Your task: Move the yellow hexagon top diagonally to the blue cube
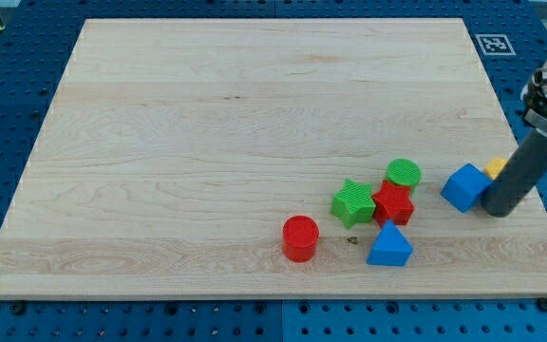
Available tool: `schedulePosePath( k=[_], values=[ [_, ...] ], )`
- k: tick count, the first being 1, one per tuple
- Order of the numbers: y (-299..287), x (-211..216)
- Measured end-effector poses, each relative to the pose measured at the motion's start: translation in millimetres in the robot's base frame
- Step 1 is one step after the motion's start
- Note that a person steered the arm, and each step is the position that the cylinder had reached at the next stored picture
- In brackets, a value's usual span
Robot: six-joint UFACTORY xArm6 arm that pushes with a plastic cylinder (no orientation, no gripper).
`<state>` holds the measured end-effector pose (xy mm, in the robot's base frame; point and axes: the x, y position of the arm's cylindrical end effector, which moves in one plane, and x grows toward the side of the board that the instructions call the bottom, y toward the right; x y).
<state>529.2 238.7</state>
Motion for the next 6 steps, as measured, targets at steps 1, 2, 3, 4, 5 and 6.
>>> schedulePosePath(
  k=[1, 2, 3, 4, 5, 6],
  values=[
    [49, 11],
    [89, 36],
    [64, 2],
    [32, -27],
    [17, -10],
    [-17, 6]
  ],
)
